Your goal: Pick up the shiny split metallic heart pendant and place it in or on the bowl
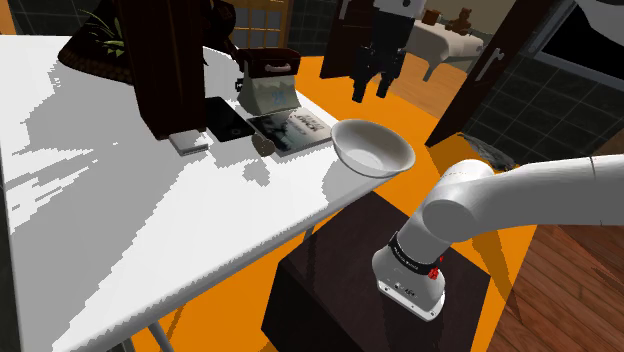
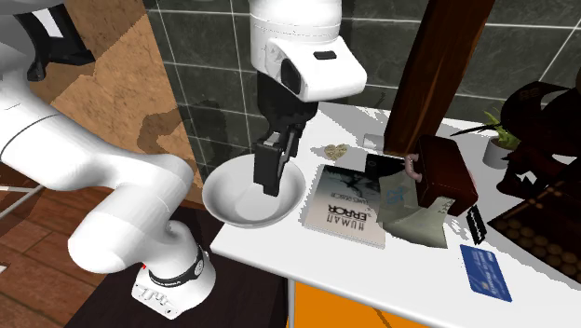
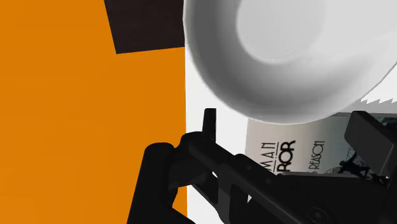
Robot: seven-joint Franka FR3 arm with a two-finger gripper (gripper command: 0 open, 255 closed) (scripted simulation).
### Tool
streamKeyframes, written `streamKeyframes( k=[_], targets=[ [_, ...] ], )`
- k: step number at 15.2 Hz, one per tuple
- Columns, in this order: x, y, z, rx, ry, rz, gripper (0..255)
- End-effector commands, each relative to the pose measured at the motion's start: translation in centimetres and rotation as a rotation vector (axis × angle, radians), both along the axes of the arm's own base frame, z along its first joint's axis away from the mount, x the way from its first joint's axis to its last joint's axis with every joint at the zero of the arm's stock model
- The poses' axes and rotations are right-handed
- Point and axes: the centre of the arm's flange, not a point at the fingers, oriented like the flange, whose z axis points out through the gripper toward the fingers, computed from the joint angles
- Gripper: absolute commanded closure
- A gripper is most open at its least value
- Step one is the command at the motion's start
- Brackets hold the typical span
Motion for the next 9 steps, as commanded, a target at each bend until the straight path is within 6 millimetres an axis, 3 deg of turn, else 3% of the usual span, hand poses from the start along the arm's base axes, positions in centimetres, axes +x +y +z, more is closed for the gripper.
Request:
streamKeyframes(
  k=[1,9],
  targets=[
    [0.0,0.0,0.0,0.000,0.000,0.000,0],
    [1.9,7.7,-3.2,0.089,0.110,-0.461,0]
  ],
)
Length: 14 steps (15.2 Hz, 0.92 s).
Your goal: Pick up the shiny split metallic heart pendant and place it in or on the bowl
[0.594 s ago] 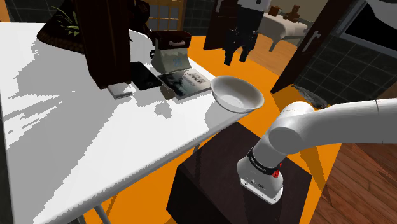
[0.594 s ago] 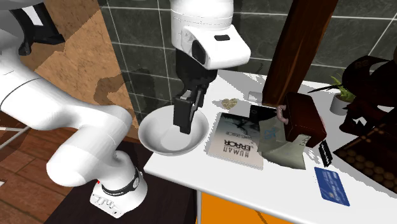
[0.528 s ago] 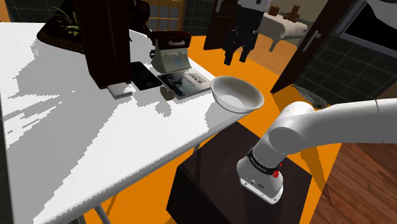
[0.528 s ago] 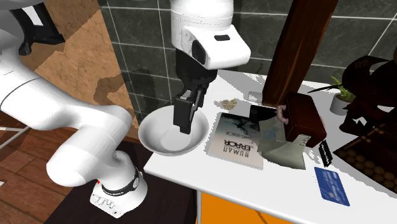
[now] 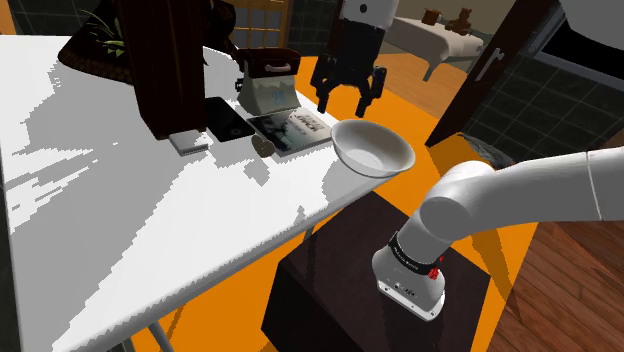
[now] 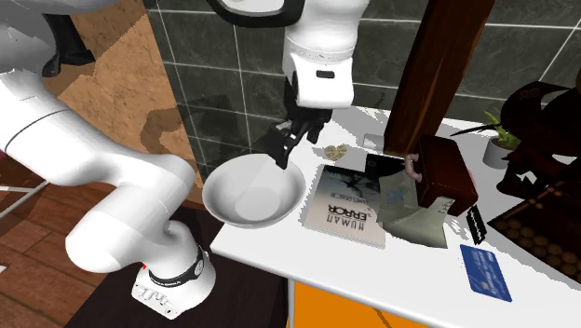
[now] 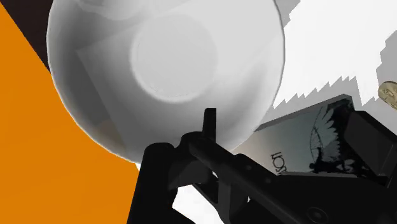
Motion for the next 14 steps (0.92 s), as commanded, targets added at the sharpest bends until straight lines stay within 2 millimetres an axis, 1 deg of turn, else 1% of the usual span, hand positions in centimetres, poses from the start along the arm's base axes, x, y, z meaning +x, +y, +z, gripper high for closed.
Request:
streamKeyframes(
  k=[1,5,10,11,14],
  targets=[
    [0.7,1.9,-1.0,0.024,0.031,-0.126,0],
    [2.9,5.2,-2.5,0.068,0.086,-0.356,0],
    [6.7,8.6,-4.3,0.124,0.154,-0.644,0],
    [7.2,9.0,-4.6,0.131,0.162,-0.677,0],
    [7.0,9.6,-6.0,0.131,0.162,-0.677,0]
  ],
)
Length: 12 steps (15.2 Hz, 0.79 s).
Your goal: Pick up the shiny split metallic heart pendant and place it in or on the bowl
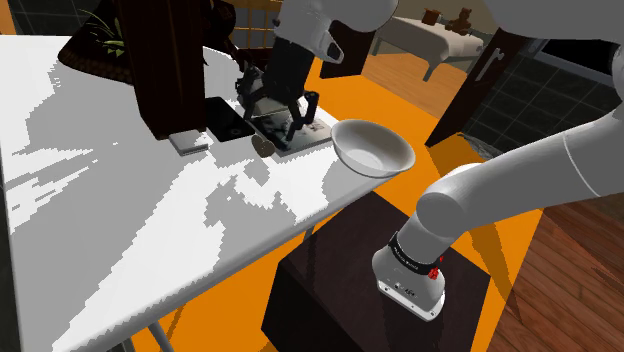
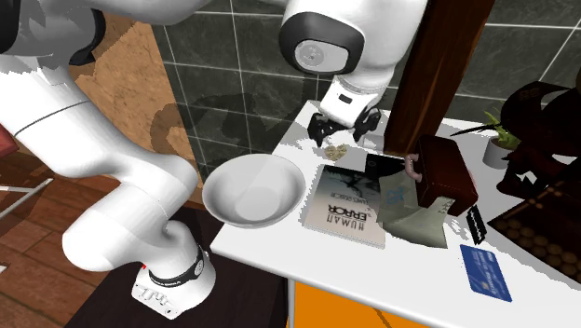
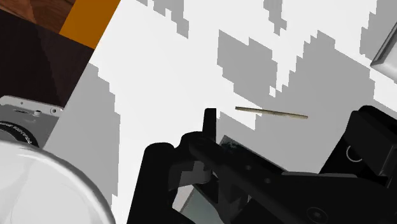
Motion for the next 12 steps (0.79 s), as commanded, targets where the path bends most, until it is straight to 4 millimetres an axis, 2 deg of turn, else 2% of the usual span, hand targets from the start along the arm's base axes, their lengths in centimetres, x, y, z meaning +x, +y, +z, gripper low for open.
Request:
streamKeyframes(
  k=[1,5,12],
  targets=[
    [0.0,0.4,-1.0,0.001,0.001,-0.007,0],
    [-0.2,1.2,-2.7,0.001,0.001,-0.007,0],
    [-0.2,1.2,-2.7,0.001,0.001,-0.007,0]
  ],
)
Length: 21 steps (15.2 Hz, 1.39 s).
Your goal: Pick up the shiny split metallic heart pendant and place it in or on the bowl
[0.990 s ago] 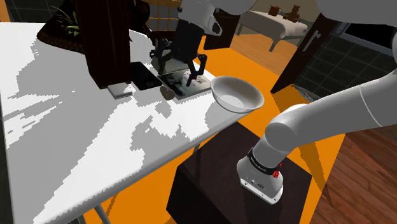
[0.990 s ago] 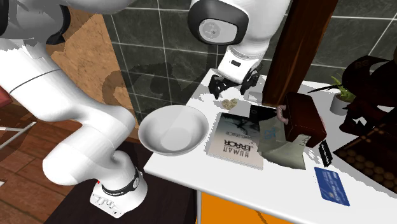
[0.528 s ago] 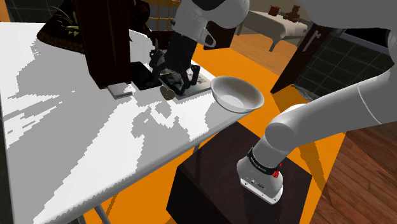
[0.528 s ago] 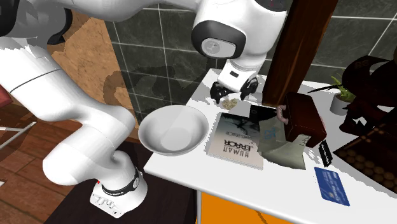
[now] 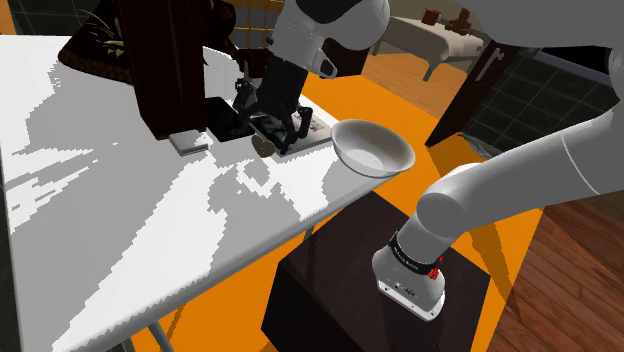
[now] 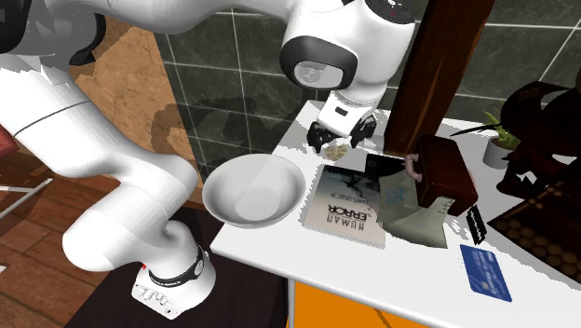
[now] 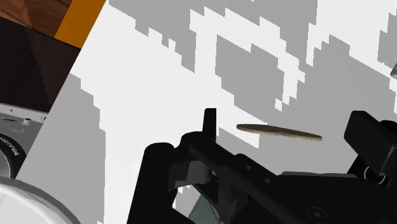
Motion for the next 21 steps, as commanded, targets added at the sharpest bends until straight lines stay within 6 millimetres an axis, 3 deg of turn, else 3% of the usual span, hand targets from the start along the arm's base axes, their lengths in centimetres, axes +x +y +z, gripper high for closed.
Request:
streamKeyframes(
  k=[1,10,21],
  targets=[
    [0.0,0.0,0.0,0.000,0.000,0.000,255],
    [0.0,0.0,0.0,0.000,0.000,0.000,255],
    [0.0,0.0,5.8,0.000,0.000,0.000,255]
  ],
)
